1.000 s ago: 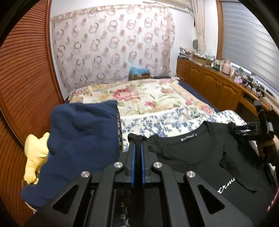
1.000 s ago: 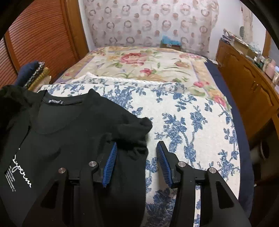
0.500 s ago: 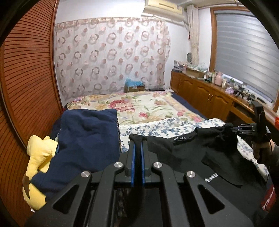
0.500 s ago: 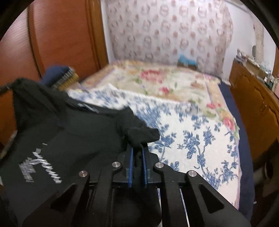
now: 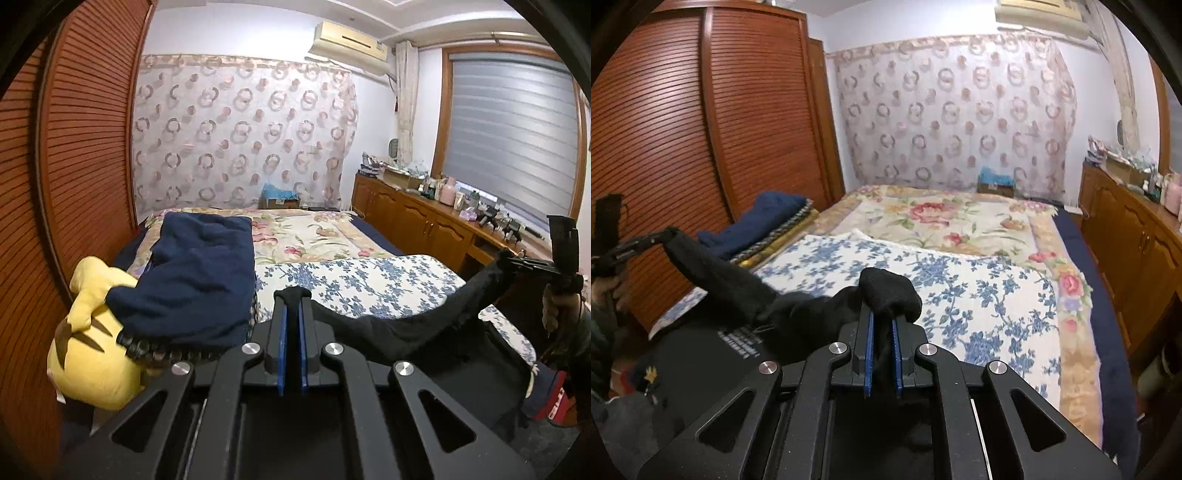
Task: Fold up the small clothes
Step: 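Lift the black shirt high off the bed with both grippers holding its shoulders, then lower the shirt onto the bed folding it over, then open both grippers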
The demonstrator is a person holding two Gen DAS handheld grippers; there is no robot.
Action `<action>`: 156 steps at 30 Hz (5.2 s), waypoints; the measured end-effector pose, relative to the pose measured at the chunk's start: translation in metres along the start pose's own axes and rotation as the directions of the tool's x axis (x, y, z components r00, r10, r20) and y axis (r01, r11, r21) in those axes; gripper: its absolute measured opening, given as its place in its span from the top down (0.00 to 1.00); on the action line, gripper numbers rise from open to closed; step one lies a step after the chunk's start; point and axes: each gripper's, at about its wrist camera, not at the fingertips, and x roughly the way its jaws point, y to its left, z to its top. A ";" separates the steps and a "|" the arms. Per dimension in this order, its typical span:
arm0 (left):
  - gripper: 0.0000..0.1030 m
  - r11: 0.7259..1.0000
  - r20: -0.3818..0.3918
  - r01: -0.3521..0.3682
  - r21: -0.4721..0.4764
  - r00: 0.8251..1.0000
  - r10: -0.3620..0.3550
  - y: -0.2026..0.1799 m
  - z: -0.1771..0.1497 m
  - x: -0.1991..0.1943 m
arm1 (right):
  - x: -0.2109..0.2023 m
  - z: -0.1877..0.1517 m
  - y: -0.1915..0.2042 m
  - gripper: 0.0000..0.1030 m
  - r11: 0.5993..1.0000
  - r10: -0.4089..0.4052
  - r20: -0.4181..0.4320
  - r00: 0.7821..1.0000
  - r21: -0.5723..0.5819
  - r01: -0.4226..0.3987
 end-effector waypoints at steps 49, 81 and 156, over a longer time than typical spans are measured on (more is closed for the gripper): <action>0.54 0.997 -0.321 -0.023 0.073 0.946 0.045 0.018 -0.054 0.067 | 0.034 -0.085 -0.006 0.54 0.990 -0.139 -0.310 0.941 -0.014 0.141; 0.87 0.999 -0.426 0.047 0.023 0.904 -0.033 0.030 -0.095 0.083 | 0.052 -0.111 -0.008 0.59 0.998 -0.056 -0.365 0.929 -0.024 0.050; 0.92 0.985 -0.114 -0.028 0.171 0.992 0.048 -0.037 0.125 0.279 | 0.111 0.072 -0.197 0.92 0.967 -0.246 -0.168 0.955 0.021 0.253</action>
